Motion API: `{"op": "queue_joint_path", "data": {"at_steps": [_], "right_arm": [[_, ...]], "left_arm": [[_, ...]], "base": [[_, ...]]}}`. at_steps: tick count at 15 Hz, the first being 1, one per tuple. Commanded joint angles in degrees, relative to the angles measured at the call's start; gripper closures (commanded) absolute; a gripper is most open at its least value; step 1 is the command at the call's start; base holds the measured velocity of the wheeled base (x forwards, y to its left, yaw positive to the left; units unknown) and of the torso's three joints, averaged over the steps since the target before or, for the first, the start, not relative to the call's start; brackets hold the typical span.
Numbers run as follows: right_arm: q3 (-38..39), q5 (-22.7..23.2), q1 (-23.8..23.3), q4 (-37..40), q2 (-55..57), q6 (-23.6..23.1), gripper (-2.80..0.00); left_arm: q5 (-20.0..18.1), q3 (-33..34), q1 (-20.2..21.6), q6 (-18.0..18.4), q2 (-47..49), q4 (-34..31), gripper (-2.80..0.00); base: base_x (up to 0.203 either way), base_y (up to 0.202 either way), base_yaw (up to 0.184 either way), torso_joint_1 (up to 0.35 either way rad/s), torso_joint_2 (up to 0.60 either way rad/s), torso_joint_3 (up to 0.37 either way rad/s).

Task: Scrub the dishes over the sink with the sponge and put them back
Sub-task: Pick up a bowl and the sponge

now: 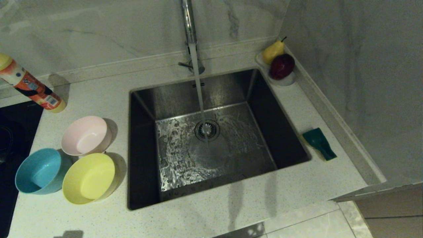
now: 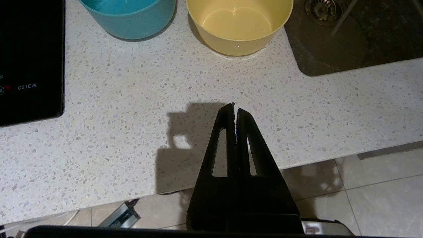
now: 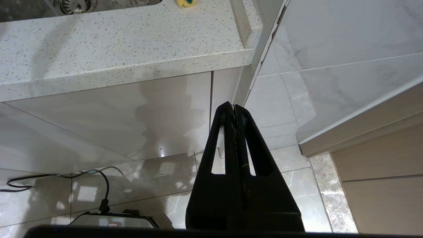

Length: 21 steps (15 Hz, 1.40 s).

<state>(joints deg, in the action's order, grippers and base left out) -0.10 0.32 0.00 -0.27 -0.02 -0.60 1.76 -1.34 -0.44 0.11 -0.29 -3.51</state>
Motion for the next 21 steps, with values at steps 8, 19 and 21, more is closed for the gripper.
{"op": "queue_joint_path", "data": {"at_steps": [8, 19, 21], "right_arm": [[0.0, 0.0, 0.0, 0.0, 0.0, 0.0, 0.00], [0.0, 0.1, 0.0, 0.2, 0.0, -1.7, 0.00], [0.0, 0.4, 0.0, 0.2, -0.1, -5.8, 0.00]], "left_arm": [[0.3, 0.1, 0.0, -1.0, 0.2, 0.0, 0.00], [0.3, 0.0, 0.0, -1.3, 0.2, -0.1, 0.00], [0.3, 0.0, 0.0, -1.3, 0.2, -0.1, 0.00]], "base": [[0.000, 0.000, 0.000, 0.000, 0.00, 0.000], [0.000, 0.000, 0.000, 0.000, 0.00, 0.000], [0.000, 0.000, 0.000, 0.000, 0.00, 0.000]]}}
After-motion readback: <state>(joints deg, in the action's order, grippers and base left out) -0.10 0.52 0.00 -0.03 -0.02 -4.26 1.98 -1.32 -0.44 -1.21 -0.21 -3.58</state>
